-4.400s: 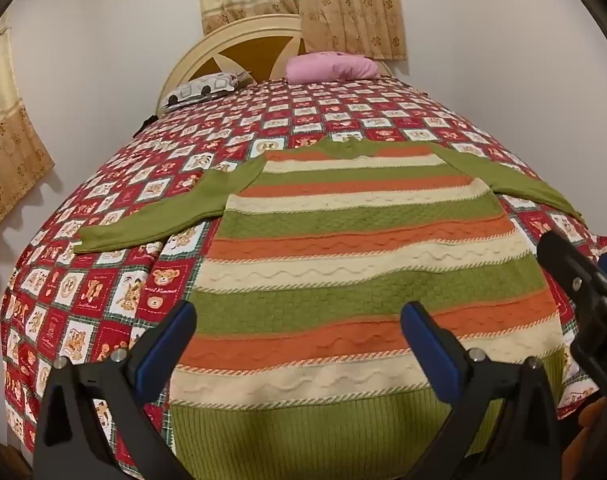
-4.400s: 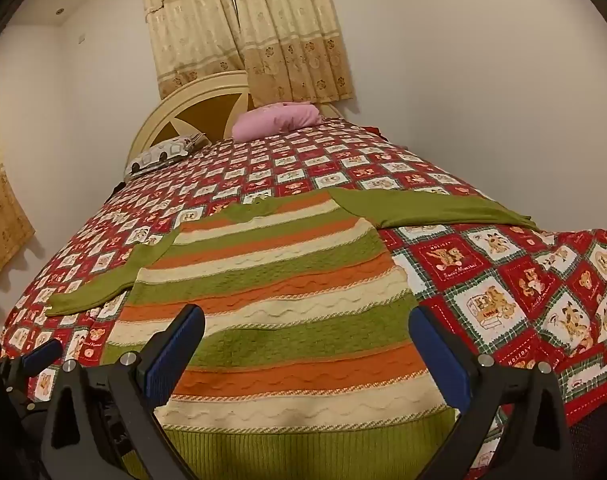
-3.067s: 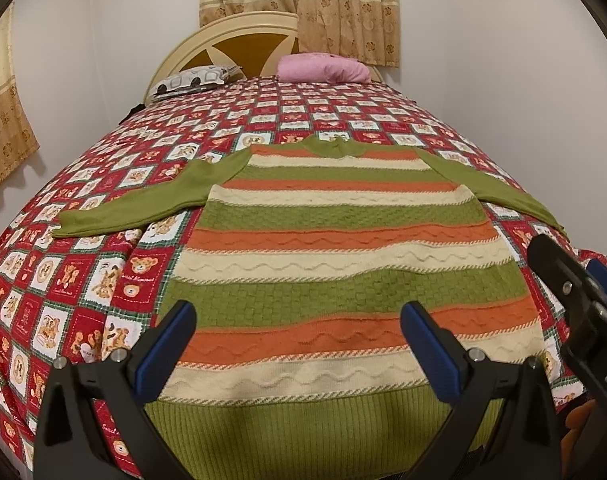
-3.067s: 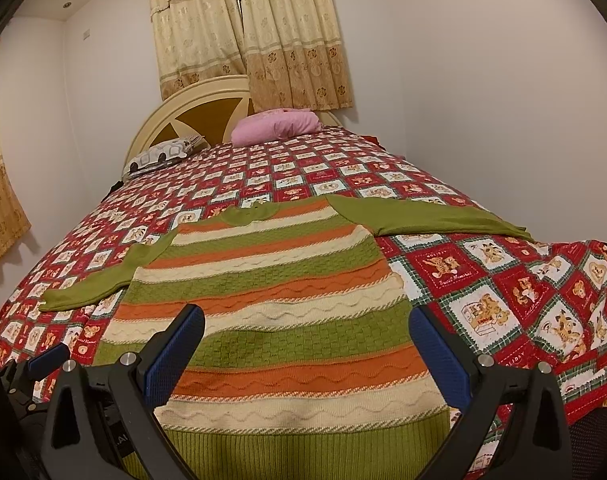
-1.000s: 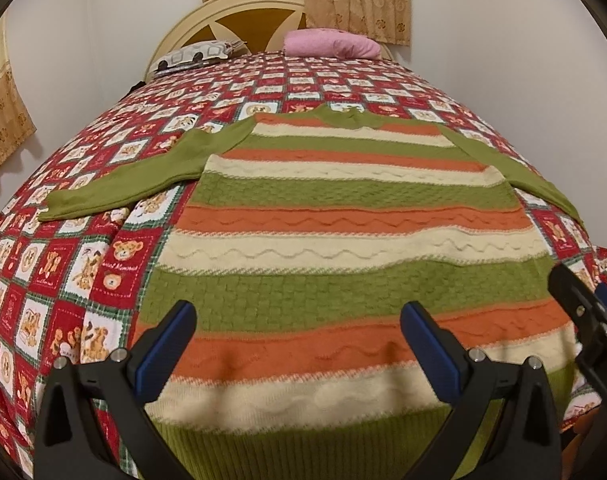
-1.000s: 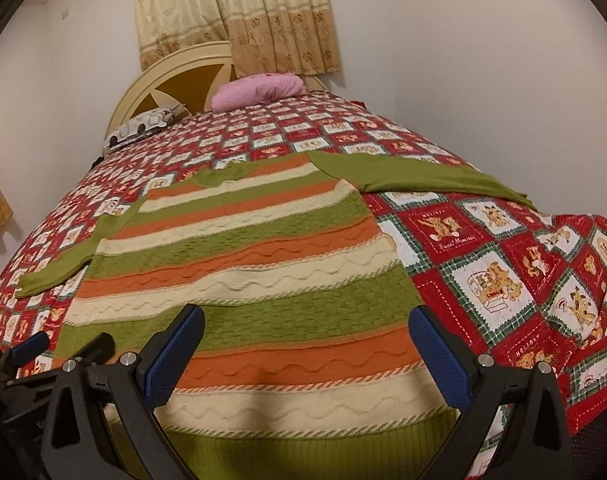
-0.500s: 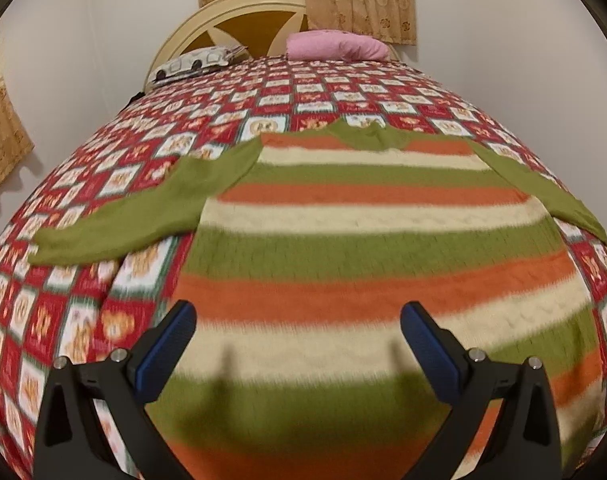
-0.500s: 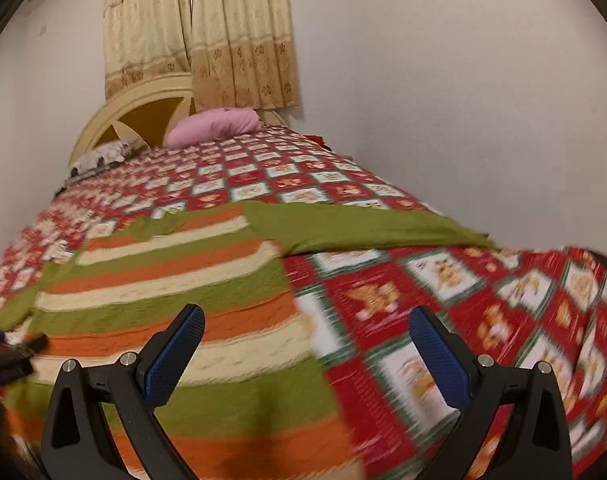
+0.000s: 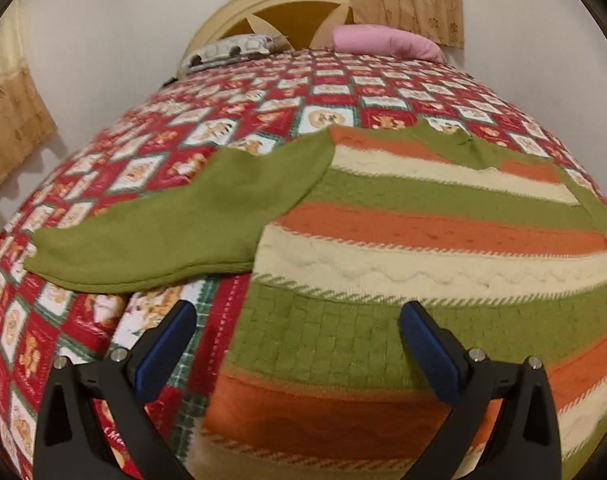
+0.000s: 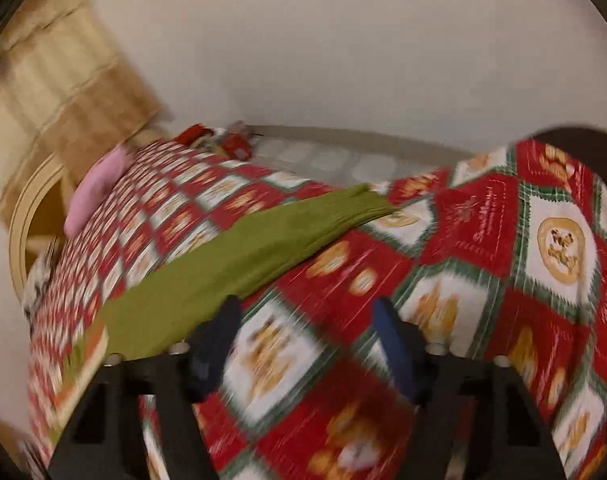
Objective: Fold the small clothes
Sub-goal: 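Grasp the green sleeve cuff nearest the right tool with the right tool, then carry the held sleeve across the sweater body and release it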
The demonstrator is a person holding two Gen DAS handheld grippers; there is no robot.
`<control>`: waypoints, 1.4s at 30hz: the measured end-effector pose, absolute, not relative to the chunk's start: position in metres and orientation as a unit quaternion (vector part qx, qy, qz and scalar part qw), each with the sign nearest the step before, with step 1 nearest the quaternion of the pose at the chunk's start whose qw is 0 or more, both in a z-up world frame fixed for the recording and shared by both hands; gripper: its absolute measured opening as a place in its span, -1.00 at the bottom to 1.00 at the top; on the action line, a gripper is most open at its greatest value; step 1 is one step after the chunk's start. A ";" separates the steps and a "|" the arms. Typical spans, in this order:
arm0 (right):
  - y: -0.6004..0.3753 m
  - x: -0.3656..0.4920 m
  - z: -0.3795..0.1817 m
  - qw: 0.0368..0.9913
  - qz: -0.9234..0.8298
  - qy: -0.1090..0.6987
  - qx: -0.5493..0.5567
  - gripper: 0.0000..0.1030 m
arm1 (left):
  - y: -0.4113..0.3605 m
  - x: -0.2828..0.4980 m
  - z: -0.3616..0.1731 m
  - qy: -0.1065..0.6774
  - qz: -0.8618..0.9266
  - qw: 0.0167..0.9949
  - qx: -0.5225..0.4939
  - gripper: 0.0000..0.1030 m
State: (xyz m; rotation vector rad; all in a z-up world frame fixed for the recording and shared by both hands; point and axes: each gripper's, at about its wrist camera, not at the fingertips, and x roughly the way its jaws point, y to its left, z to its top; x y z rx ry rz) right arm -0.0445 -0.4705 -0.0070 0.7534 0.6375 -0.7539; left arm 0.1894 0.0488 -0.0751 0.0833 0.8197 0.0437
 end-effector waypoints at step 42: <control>-0.344 0.134 0.068 0.902 -0.189 0.295 0.251 -0.87 | 0.075 0.203 -0.088 0.437 0.008 0.898 -0.061 1.00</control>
